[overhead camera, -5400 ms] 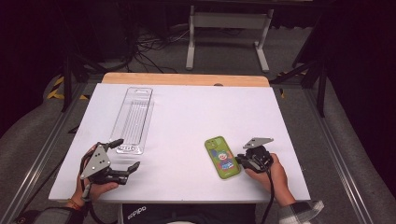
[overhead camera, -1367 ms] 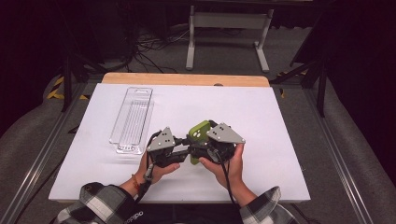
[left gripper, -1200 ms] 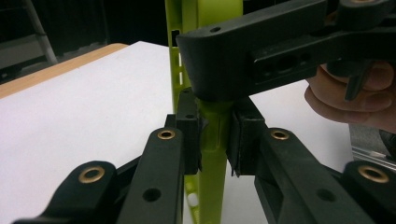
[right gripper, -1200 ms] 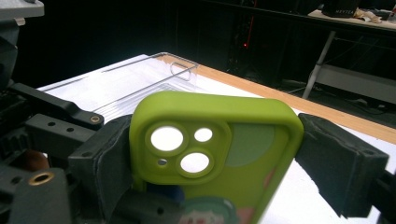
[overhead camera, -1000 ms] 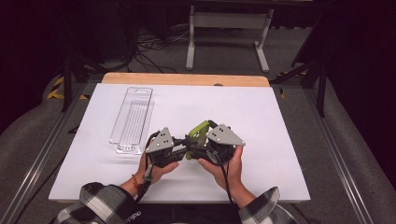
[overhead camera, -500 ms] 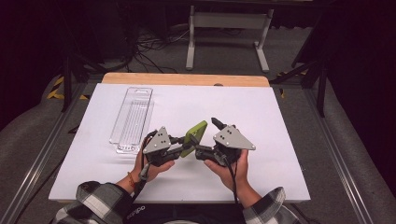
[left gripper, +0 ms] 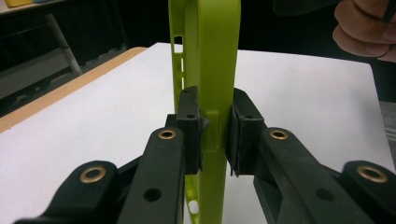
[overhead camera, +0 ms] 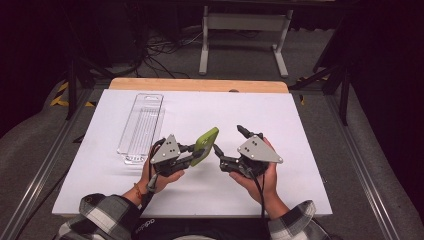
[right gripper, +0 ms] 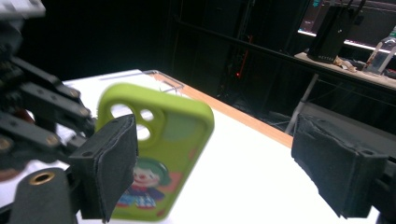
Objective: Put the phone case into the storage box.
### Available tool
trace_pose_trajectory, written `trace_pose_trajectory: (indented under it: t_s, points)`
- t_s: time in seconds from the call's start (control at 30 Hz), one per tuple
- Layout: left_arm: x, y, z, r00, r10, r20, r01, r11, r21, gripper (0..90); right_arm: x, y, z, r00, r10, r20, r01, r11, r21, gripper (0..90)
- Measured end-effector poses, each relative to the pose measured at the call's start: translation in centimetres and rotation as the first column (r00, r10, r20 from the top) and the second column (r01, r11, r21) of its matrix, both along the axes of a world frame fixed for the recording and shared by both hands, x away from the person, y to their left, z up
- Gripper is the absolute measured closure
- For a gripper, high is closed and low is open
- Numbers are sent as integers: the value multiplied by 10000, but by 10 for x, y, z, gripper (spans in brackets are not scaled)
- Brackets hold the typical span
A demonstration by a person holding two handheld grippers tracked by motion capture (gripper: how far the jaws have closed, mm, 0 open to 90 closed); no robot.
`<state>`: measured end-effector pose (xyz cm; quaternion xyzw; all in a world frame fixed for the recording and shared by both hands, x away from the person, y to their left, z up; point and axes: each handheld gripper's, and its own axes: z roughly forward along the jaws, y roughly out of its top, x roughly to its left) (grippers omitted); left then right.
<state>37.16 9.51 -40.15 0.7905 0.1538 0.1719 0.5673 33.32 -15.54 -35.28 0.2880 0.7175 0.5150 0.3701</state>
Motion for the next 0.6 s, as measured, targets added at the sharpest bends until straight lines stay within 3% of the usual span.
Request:
trace_pose_trajectory:
  t_s: [0.2, 0.6]
  points:
    - [0, 3, 2, 9999, 21, 159, -22, 9999, 98, 780, -2, -2, -6, 9995, 118, 281, -97, 9974, -712, 158]
    - [-2, 13, 7, 9995, 104, 308, -107, 9999, 99, 780, -6, -13, -19, 9991, 206, 369, -163, 9934, -1132, 146]
